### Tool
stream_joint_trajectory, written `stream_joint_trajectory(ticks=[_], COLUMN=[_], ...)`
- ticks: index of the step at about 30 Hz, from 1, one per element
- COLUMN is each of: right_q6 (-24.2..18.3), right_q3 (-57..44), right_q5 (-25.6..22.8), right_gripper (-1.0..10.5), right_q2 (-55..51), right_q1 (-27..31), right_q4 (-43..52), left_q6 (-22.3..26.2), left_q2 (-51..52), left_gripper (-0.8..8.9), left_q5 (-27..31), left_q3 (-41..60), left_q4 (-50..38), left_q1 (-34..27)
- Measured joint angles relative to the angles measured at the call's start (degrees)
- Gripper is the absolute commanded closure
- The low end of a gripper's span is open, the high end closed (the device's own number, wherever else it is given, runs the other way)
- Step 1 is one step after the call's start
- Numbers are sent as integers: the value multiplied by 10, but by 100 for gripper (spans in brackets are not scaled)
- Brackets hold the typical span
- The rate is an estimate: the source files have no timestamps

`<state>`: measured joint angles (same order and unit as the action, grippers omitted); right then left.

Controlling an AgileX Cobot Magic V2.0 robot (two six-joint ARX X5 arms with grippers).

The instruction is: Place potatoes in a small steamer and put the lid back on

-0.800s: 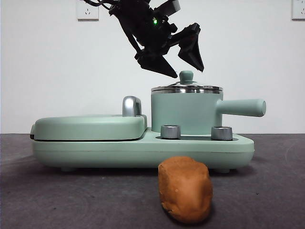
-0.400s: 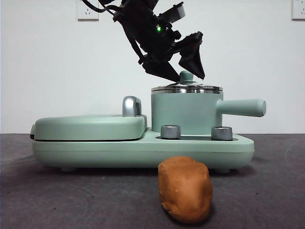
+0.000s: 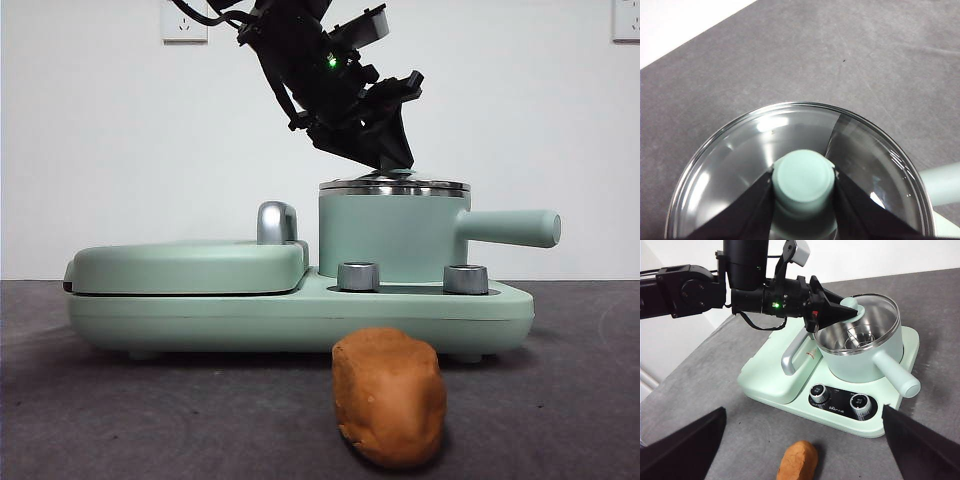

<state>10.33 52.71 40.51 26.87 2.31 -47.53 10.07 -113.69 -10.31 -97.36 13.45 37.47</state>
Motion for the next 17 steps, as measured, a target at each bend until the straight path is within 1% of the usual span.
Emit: stream_joint_trajectory(ticks=[3,6,17], right_q6=[0,0,0], right_q3=[0,0,0], right_q5=[0,0,0], right_gripper=[449,449,449], right_q2=[0,0,0], right_q1=[0,0,0], right_q4=[0,-3,-13], left_q6=[3,6,9], left_q2=[0,-1,-6], left_gripper=[711,795,798], left_q5=[0,0,-1], left_q3=[0,0,-17], left_q4=[-3,-5,-5], left_q1=[0,0,-3])
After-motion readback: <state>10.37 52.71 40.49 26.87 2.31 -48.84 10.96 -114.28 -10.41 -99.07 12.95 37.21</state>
